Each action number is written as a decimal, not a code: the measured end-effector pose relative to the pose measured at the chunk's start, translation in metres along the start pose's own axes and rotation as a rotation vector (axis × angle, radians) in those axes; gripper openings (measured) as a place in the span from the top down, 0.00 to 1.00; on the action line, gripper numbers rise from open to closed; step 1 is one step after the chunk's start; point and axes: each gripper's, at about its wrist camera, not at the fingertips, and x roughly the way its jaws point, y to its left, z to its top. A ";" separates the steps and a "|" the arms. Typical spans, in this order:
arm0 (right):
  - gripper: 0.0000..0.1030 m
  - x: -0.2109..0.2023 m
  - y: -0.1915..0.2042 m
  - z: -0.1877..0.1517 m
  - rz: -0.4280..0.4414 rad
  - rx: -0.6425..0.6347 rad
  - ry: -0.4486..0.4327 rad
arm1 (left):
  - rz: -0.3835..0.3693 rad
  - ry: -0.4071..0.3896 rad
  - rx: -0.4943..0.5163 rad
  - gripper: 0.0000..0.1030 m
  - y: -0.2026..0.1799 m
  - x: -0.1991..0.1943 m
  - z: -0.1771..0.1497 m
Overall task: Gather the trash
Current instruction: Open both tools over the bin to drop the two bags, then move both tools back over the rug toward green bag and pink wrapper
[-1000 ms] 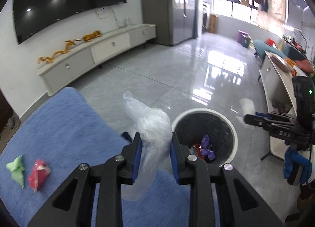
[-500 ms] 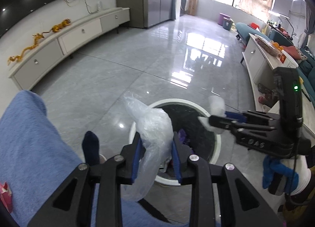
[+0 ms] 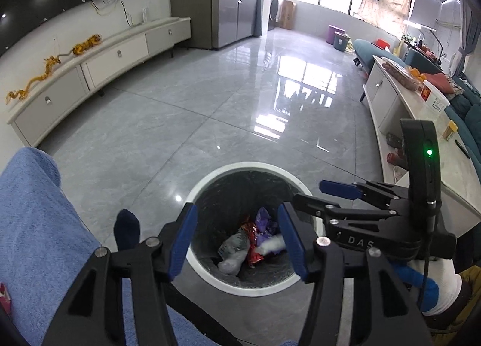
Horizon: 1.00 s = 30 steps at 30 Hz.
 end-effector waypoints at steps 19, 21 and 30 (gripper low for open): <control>0.11 -0.074 0.072 0.006 0.031 -0.079 -0.173 | 0.235 -0.237 -0.190 0.29 0.048 -0.137 -0.040; 0.06 -0.084 0.083 0.006 0.035 -0.095 -0.196 | 0.258 -0.267 -0.205 0.29 0.051 -0.151 -0.048; 0.00 -0.121 0.132 0.001 0.066 -0.156 -0.284 | 0.375 -0.411 -0.283 0.29 0.064 -0.221 -0.082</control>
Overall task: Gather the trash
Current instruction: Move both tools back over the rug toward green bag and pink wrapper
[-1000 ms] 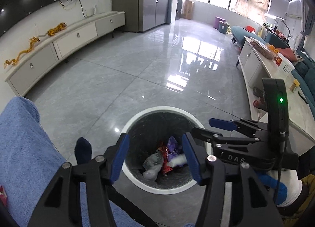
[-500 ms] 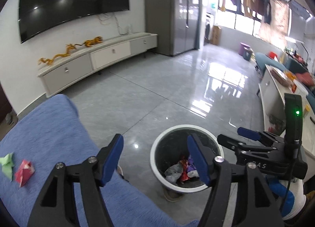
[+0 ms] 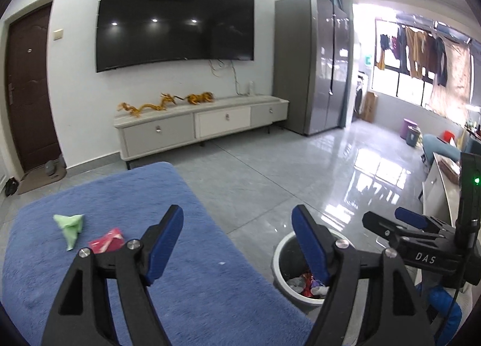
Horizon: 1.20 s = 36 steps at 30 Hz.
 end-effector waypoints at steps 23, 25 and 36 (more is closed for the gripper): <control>0.00 -0.071 0.077 -0.006 0.078 -0.097 -0.139 | 0.086 -0.169 -0.128 0.16 0.057 -0.122 -0.016; 0.00 -0.074 0.083 -0.007 0.082 -0.105 -0.144 | 0.092 -0.178 -0.135 0.16 0.056 -0.128 -0.017; 0.00 -0.062 0.108 -0.009 0.098 -0.141 -0.131 | 0.115 -0.181 -0.201 0.15 0.084 -0.129 -0.024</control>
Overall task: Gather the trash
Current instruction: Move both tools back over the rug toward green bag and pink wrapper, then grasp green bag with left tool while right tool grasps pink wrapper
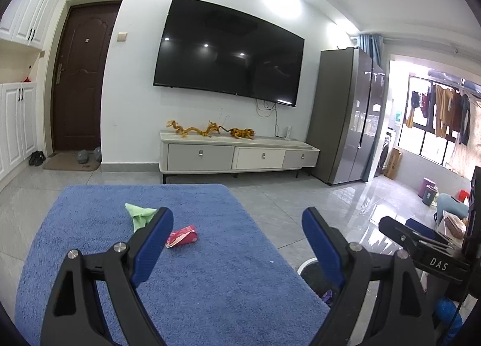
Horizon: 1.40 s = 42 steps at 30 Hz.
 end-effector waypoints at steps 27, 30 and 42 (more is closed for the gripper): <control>0.00 0.203 0.091 -0.032 0.247 -0.129 0.382 | 0.175 0.316 -0.134 0.15 0.175 0.156 -0.035; 0.00 0.237 0.115 -0.044 0.324 -0.152 0.449 | 0.188 0.367 -0.104 0.15 0.193 0.185 -0.040; 0.00 0.302 0.157 -0.062 0.447 -0.222 0.537 | 0.176 0.469 -0.010 0.15 0.214 0.288 -0.039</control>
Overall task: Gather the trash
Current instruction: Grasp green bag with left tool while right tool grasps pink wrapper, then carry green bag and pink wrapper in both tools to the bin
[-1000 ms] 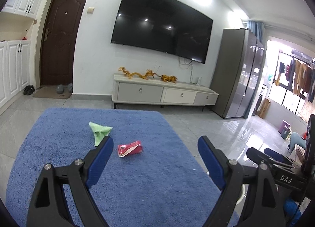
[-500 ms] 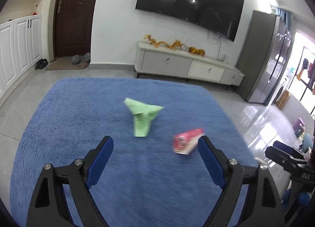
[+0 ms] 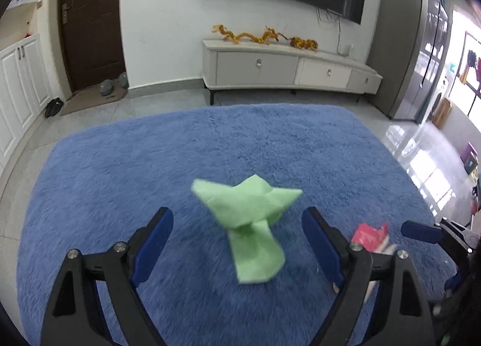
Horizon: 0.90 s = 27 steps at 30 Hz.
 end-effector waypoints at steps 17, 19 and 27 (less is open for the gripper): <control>0.36 -0.001 0.011 -0.010 0.006 -0.073 -0.003 | 0.021 0.063 -0.041 0.63 0.008 0.016 -0.013; 0.36 -0.015 0.013 -0.015 0.010 -0.066 -0.017 | 0.008 0.050 -0.039 0.68 0.006 0.005 -0.018; 0.36 -0.085 0.010 -0.030 -0.008 -0.026 -0.105 | -0.037 -0.013 0.004 0.71 -0.011 -0.061 -0.035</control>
